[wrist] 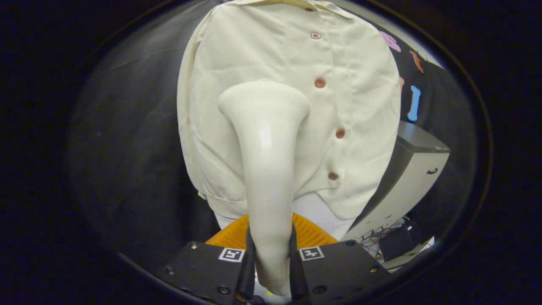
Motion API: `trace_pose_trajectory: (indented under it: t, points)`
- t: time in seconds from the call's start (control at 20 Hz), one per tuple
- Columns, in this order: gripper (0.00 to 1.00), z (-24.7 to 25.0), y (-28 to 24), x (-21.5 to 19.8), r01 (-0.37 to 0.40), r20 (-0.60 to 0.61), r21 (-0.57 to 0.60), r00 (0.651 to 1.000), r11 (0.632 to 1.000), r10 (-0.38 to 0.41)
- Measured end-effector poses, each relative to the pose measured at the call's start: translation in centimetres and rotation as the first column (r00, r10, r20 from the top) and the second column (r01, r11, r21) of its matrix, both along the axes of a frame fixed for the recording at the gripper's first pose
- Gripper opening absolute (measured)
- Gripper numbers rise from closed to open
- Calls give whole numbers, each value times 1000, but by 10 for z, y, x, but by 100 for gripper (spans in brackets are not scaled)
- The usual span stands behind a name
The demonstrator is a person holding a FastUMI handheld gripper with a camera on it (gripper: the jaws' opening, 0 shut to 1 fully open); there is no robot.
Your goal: Iron the clothes twice with a garment steamer, once on the left side and once on the right side.
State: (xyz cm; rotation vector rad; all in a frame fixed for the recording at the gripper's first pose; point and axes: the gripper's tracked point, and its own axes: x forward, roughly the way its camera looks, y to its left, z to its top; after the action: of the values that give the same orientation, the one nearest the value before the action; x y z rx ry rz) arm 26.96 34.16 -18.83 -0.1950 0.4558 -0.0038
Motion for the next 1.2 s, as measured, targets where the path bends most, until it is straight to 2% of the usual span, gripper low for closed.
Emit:
trace_pose_trajectory:
  t: [0.35, 0.6, 0.95, 1.1, 1.2]
  points:
    - [33, -71, -9, -15, -3, -159, -15, 987, 1000, 1]
    - [33, -99, -16, -27, -9, -224, -14, 974, 1000, 6]
    - [33, -92, -31, -49, -32, -237, 22, 971, 999, 36]
    - [33, -74, -38, -59, -44, -224, 57, 973, 997, 55]
    - [33, -52, -44, -65, -78, -205, 44, 975, 996, 85]
